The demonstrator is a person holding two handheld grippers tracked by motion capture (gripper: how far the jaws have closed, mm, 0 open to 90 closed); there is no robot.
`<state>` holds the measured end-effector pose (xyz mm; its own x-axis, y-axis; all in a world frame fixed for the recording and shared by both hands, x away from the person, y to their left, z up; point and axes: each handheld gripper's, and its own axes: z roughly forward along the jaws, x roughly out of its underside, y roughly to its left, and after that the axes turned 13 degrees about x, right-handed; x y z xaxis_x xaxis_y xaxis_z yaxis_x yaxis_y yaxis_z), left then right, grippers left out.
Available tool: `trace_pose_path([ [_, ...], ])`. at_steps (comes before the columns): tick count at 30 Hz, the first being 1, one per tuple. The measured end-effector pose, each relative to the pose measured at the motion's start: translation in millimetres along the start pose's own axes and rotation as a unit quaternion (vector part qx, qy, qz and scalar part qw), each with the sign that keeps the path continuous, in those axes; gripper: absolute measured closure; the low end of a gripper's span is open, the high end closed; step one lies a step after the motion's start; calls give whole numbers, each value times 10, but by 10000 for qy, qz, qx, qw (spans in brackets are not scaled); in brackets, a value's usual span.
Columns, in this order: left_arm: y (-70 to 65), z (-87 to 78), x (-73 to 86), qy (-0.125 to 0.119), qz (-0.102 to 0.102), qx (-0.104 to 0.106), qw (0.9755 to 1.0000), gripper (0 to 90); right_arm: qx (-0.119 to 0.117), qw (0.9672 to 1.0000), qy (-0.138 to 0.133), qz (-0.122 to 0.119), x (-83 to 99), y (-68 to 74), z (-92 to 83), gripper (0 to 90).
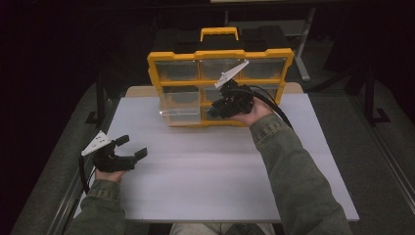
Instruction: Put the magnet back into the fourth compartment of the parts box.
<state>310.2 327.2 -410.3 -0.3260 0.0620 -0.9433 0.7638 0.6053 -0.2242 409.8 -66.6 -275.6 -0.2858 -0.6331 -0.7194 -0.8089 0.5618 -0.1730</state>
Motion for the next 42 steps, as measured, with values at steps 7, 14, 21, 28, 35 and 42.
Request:
trace_pose_path([
  [7,-1,0,-1,-13,5,3,10000,0,48,9999,-66,-99,-118,-9,-54,609],
  [14,-2,-2,-1,-12,4,2,10000,0,69,9999,-59,-136,-200,-29,-71,609],
  [21,-7,-2,-2,-10,5,32,10000,0,63,9998,-104,-184,-298,-27,-87,610],
  [28,-11,-5,0,-22,-8,46,10000,0,51,9996,-109,-261,-423,22,-62,610],
  [35,-20,-5,11,5,0,71,10000,0,32,9993,-77,-354,-529,49,-9,610],
  [42,-15,-12,10,-39,-31,67,10000,0,17,9992,-86,-402,-603,63,32,609],
])
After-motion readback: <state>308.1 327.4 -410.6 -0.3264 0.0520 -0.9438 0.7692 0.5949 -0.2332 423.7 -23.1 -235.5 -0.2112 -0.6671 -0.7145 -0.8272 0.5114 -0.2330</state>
